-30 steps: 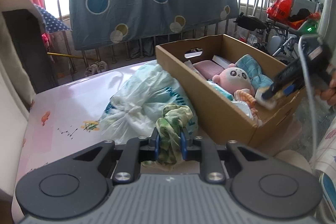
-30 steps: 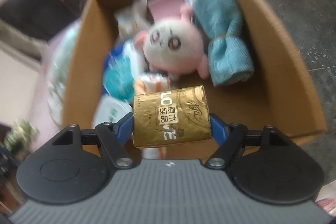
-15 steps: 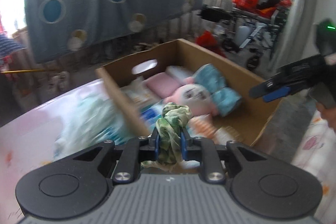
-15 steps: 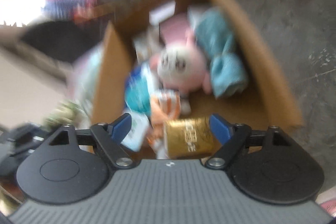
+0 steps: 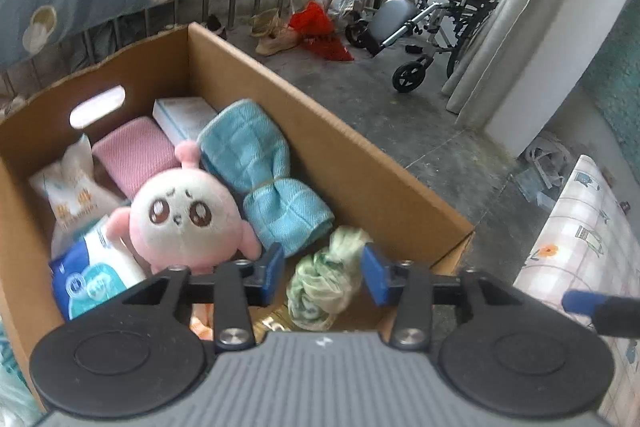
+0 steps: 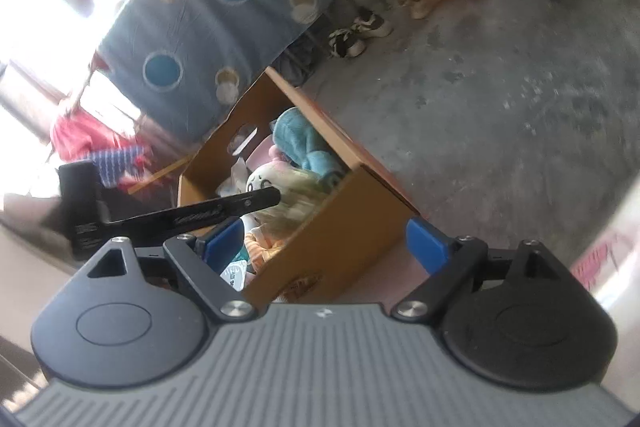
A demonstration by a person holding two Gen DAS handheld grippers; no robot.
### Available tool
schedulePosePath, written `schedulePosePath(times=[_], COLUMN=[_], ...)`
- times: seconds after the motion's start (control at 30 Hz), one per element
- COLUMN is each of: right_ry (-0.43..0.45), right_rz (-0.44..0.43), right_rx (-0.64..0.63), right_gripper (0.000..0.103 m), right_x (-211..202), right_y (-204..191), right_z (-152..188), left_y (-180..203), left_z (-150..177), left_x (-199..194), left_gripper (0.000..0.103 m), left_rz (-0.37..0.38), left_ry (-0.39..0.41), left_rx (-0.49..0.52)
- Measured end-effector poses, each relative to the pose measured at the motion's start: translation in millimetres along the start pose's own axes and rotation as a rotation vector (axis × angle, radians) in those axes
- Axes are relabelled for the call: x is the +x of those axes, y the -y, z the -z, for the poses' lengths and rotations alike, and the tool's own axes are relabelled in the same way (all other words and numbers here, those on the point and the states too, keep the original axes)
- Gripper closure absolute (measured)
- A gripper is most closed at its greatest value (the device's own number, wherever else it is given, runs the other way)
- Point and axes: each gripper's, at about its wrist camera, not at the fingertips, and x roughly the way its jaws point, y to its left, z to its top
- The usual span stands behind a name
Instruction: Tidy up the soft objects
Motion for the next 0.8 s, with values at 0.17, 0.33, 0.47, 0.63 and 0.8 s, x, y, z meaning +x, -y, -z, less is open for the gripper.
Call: schedulePosePath(times=[0.17, 0.33, 0.47, 0.63, 0.8], right_ry=[0.079, 0.112, 0.089, 0.065, 0.012], right_rz=[-0.059, -0.148, -0.170, -0.128, -0.044], right_rx=[0.065, 0.110, 0.053, -0.129, -0.331], right_gripper=[0.013, 0.009, 0.004, 0.001, 0.001], right_x=[-10, -10, -5, -5, 14], right_y=[18, 20, 2, -36, -78], right_z=[24, 52, 64, 76, 95], left_y=[-6, -8, -16, -39, -68], left_z=[9, 29, 56, 99, 143], left_x=[-32, -86, -128, -171, -201], left_gripper=[0.039, 0.023, 0.012, 0.006, 0.002], left_rz=[-0.067, -0.137, -0.214, -0.332, -0.419], left_ry=[0.043, 0.121, 0.167, 0.192, 0.196], left_rx=[0.006, 0.012, -0.015, -0.094, -0.228])
